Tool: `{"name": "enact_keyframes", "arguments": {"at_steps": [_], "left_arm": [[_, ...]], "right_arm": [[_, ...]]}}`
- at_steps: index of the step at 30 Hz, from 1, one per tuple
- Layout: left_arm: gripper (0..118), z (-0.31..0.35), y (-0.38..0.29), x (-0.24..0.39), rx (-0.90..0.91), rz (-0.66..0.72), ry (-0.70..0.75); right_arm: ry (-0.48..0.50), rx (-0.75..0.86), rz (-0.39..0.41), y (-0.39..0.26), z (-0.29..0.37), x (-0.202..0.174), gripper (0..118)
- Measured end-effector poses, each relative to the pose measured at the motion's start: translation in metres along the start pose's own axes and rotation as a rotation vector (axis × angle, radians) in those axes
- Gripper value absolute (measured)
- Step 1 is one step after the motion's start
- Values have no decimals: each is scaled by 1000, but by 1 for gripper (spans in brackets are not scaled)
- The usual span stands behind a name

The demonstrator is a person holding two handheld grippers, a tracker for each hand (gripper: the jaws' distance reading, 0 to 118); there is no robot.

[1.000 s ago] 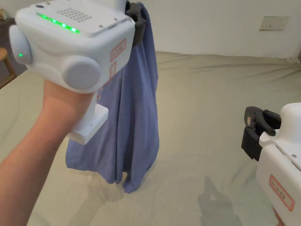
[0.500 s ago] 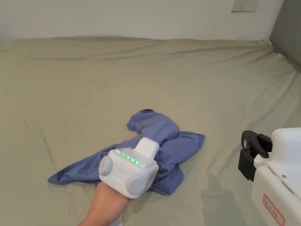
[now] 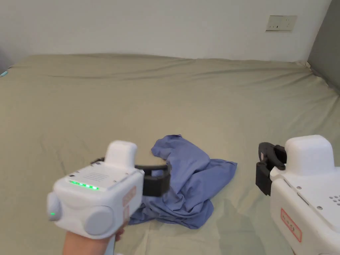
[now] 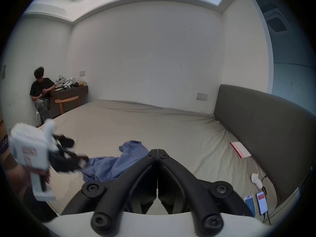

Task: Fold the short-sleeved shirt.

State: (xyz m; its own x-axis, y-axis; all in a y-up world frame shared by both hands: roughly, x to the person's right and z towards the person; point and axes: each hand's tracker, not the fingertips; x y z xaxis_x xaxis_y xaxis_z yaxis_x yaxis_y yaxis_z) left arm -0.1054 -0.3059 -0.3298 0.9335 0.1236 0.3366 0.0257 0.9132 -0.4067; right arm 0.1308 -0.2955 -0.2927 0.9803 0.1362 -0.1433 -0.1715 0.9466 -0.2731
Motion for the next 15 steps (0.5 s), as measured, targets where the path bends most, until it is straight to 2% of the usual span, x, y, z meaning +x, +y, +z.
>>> {"name": "enact_keyframes", "arguments": {"at_steps": [2, 4, 6, 8, 10, 15], "left_arm": [[93, 32, 22, 2, 109, -28, 71], [66, 51, 38, 11, 177, -96, 202], [62, 70, 44, 17, 250, -130, 233], [32, 81, 45, 23, 302, -139, 281], [0, 89, 43, 27, 329, -140, 314], [0, 94, 31, 36, 331, -152, 292]], "right_arm": [[7, 31, 9, 12, 3, -5, 1], [12, 58, 21, 22, 6, -12, 1], [0, 94, 59, 30, 9, -21, 1], [-28, 136, 122, 35, 13, -33, 1], [-12, 163, 138, 37, 17, -43, 1], [26, 171, 117, 40, 25, -65, 1]]}}
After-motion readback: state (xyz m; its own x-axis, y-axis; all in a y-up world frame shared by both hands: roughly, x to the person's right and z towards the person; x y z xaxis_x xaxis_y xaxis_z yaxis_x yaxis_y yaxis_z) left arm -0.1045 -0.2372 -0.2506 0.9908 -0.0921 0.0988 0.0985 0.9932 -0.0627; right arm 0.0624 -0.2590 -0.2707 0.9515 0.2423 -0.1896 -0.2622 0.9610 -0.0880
